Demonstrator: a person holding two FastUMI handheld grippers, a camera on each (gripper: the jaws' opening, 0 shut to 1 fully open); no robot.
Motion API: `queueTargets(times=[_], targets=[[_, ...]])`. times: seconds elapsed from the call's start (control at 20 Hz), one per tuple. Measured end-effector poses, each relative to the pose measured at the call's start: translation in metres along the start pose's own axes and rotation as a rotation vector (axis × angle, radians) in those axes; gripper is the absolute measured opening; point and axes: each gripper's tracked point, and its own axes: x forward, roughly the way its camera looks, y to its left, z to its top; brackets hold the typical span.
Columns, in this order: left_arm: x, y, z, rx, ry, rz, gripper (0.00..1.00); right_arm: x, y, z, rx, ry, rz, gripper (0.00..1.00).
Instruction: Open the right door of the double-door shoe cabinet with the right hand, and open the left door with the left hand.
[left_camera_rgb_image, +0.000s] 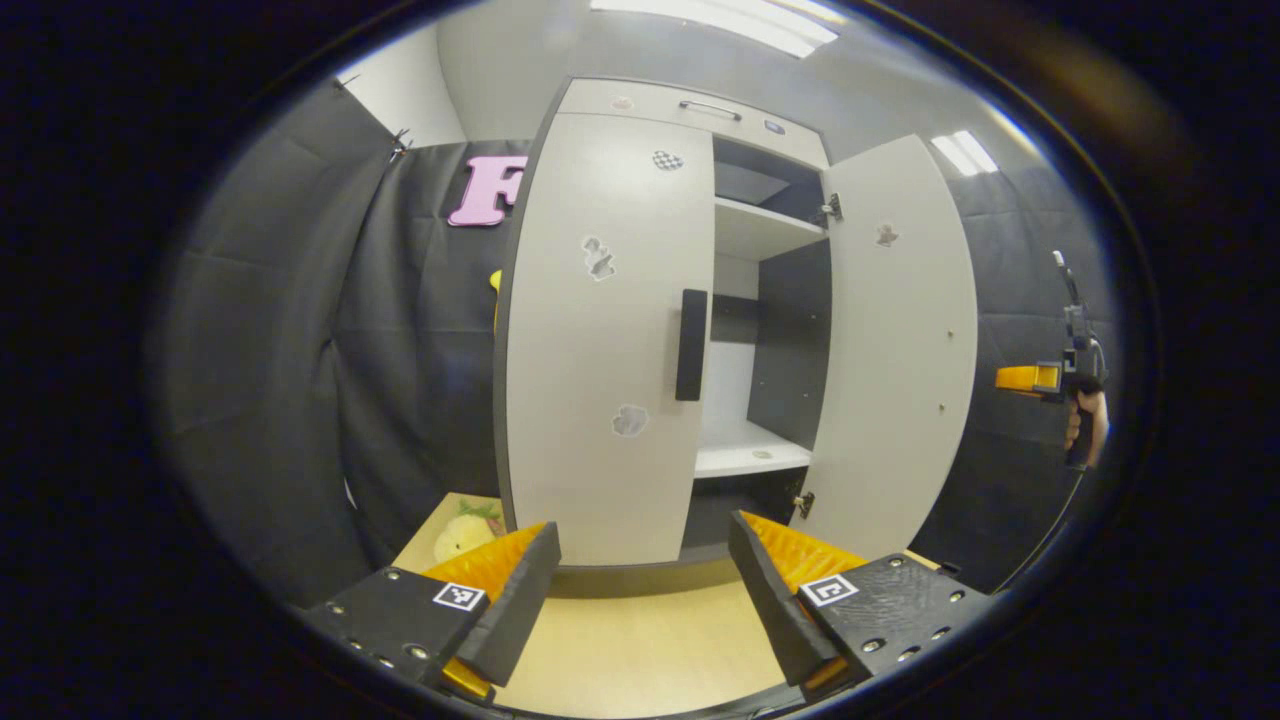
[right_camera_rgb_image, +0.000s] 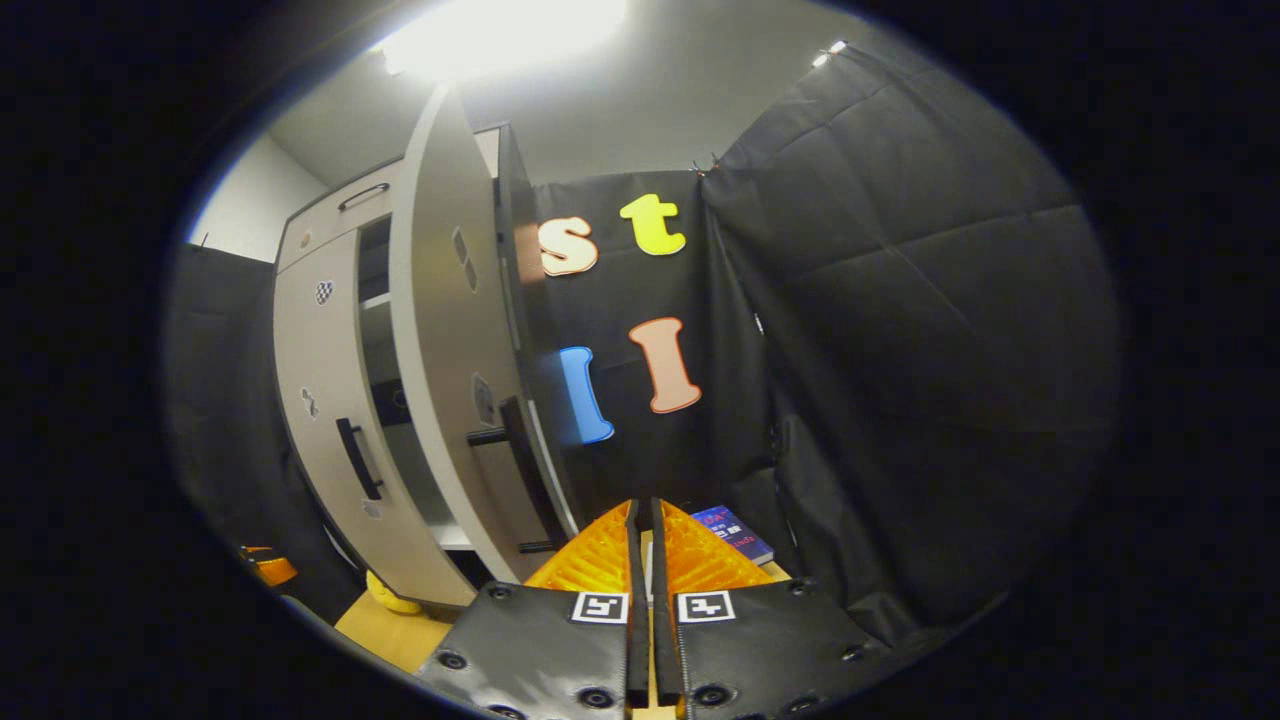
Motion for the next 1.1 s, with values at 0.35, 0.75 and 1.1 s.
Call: queueTargets(times=[0.35,0.75,1.1], targets=[[0.076,-0.01,0.053,0.003,-0.07,0.028,0.98,0.028,-0.049,-0.001,-0.068,0.019,-0.121,0.92],[0.151,-0.031,0.11,0.048,-0.149,0.071,1.0,0.091,-0.084,0.005,0.001,-0.016,-0.137,0.98],[0.205,-0.055,0.132,0.093,-0.169,0.096,0.98,0.128,-0.097,-0.019,-0.077,0.03,-0.116,0.98]])
